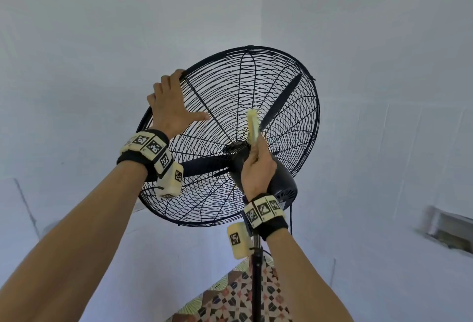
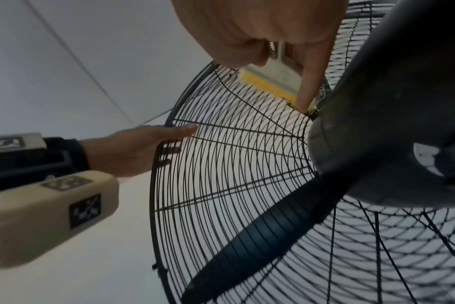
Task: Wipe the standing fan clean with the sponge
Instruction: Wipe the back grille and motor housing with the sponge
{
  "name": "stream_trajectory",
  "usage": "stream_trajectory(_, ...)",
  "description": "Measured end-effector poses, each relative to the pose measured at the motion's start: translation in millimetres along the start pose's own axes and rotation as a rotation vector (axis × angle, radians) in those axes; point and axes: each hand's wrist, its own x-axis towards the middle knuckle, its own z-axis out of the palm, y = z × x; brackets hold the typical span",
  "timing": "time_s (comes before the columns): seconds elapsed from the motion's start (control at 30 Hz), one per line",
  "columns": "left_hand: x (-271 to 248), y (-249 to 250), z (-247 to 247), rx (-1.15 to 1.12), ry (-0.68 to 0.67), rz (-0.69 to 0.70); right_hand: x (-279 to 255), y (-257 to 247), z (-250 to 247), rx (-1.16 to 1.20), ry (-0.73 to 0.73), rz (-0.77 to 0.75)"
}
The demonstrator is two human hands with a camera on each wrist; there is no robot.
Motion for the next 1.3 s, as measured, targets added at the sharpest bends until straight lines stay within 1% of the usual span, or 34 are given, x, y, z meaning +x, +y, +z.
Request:
stream_trajectory(0.07, 0, 0, 0, 0.002, -0.003, -0.006, -11, 4, 5, -0.039, -0.117, -0.043)
stream_trajectory(0.13, 0, -5, -1, 0.006, -0.001, -0.025, -25, 10, 7, -0.065, -0.242, -0.127)
stream_trajectory(0.17, -1, -7, -1, 0.007, 0.001, -0.031, -27, 12, 5, -0.076, -0.252, -0.155)
stream_trajectory(0.2, -2, -8, -2, 0.006, 0.003, -0.033, -24, 10, 3, -0.085, -0.214, -0.164)
stream_trajectory(0.3, -3, -5, -2, 0.004, 0.007, -0.020, -4, 4, 0, -0.057, 0.027, -0.118)
stream_trajectory(0.33, -3, -3, -2, 0.003, 0.010, -0.012, 2, 2, 2, -0.032, 0.077, -0.106)
stream_trajectory(0.37, -3, -2, -1, 0.000, 0.014, -0.007, 4, 1, 6, -0.011, 0.092, -0.085)
stream_trajectory(0.4, -3, 0, 0, -0.005, 0.018, -0.005, 1, -2, 11, 0.017, 0.071, -0.058)
stream_trajectory(0.43, -3, 0, 1, -0.010, 0.022, -0.004, -5, -2, 17, 0.024, 0.017, -0.039)
stream_trajectory(0.53, -4, -5, 1, -0.009, 0.033, -0.019, -26, 11, 25, -0.024, -0.147, -0.092)
stream_trajectory(0.57, -4, -8, 0, -0.006, 0.032, -0.026, -27, 15, 22, -0.014, -0.167, -0.083)
stream_trajectory(0.6, -4, -9, 0, -0.006, 0.032, -0.029, -24, 15, 18, 0.010, -0.150, -0.046)
stream_trajectory(0.63, -4, -9, 0, -0.007, 0.032, -0.027, -18, 16, 14, 0.017, -0.100, 0.001)
stream_trajectory(0.7, -4, -7, 0, -0.014, 0.031, -0.015, -2, 12, 5, 0.007, 0.046, 0.073)
stream_trajectory(0.73, -4, -4, 1, -0.019, 0.030, -0.008, 4, 10, 2, 0.003, 0.098, 0.089)
stream_trajectory(0.77, -4, -2, 1, -0.023, 0.030, -0.003, 7, 9, 3, 0.003, 0.119, 0.112)
stream_trajectory(0.8, -4, -1, 2, -0.024, 0.030, -0.001, 6, 6, 6, 0.024, 0.108, 0.136)
stream_trajectory(0.87, -3, -1, 3, -0.024, 0.031, -0.003, -7, 2, 16, 0.057, 0.019, 0.179)
stream_trajectory(0.93, -3, -5, 3, -0.019, 0.035, -0.013, -25, 1, 21, 0.043, -0.108, 0.166)
stream_trajectory(1.0, -4, -10, 1, -0.012, 0.033, -0.027, -35, 0, 16, 0.029, -0.179, 0.136)
stream_trajectory(1.03, -4, -11, 1, -0.013, 0.032, -0.028, -34, -1, 11, 0.035, -0.170, 0.147)
stream_trajectory(1.07, -4, -11, 0, -0.017, 0.032, -0.025, -30, -2, 8, 0.050, -0.129, 0.175)
stream_trajectory(1.17, -4, -5, 0, -0.023, 0.028, -0.006, -5, -5, 6, 0.101, 0.066, 0.288)
stream_trajectory(1.2, -4, -3, 1, -0.023, 0.028, -0.002, 0, -9, 7, 0.095, 0.094, 0.316)
stream_trajectory(1.23, -4, -2, 2, -0.024, 0.028, -0.001, 4, -12, 8, 0.067, 0.079, 0.337)
stream_trajectory(1.3, -4, -2, 3, -0.029, 0.028, -0.001, 3, -20, 9, 0.001, -0.047, 0.356)
